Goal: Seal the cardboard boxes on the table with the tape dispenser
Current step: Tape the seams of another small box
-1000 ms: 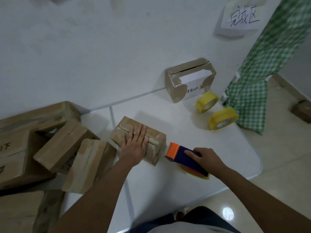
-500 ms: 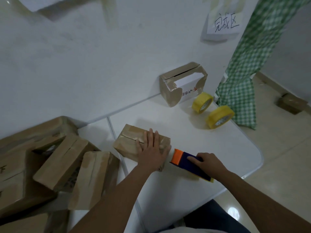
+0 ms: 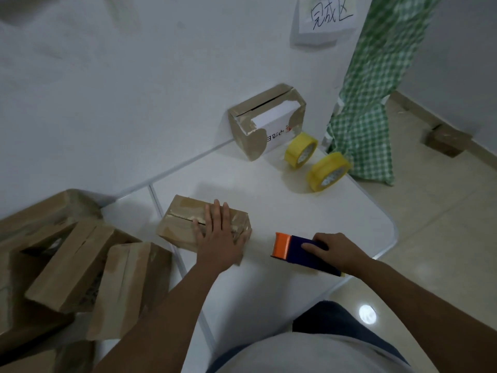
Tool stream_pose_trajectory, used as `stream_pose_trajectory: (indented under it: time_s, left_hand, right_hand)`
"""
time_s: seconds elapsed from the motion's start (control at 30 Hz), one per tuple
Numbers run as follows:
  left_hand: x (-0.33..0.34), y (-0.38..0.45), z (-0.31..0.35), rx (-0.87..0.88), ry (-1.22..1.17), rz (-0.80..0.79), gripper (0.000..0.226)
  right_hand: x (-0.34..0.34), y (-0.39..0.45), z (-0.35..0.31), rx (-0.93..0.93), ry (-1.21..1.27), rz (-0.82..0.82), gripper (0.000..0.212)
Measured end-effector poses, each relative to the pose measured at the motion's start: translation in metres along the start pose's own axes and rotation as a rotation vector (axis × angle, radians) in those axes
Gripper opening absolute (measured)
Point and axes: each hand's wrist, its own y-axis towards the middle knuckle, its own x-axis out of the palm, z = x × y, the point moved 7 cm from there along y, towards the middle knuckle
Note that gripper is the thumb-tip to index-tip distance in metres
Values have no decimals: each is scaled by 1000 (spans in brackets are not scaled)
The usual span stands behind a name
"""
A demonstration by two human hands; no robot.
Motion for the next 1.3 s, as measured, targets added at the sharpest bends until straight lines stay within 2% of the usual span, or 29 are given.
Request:
stream_pose_trajectory:
  time_s: [0.1,0.3,0.67,0.77,0.87,0.97,1.1,1.17,1.27,1.3]
  left_hand:
    - [0,-1,-2,-3,-5,22,93]
    - [-1,-2,-1,-14,-1,29,92]
    - [-5,-4,2,-5,14,59,85]
    - [-7,-11,3,28,2,76,84]
    - [-9,-14,1,61,6,71,84]
    - [-7,-11,3,62,22,38,86]
    - [-10,-12,1,72,26,43,84]
    - [-11,-13,1,80,15,61,82]
    - [-12,-12,-1,113,22,79,83]
    - [-11,-12,-4,126,32,72,85]
  right_hand:
    - [3,3,4,22,-20,-17,48]
    - [14,30,-29,98,-269,-27,57]
    - [43,67,-72,208,-229,7,49]
    - [23,70,-49,297,-277,45,45]
    - [-1,68,-27,337,-323,160,49]
    - [-7,70,-31,309,-313,283,50]
    - [-1,81,-48,264,-401,311,48]
    - [6,86,-48,278,-374,274,50]
    - [31,87,-46,279,-155,137,55]
    - [35,83,-48,257,-81,130,51]
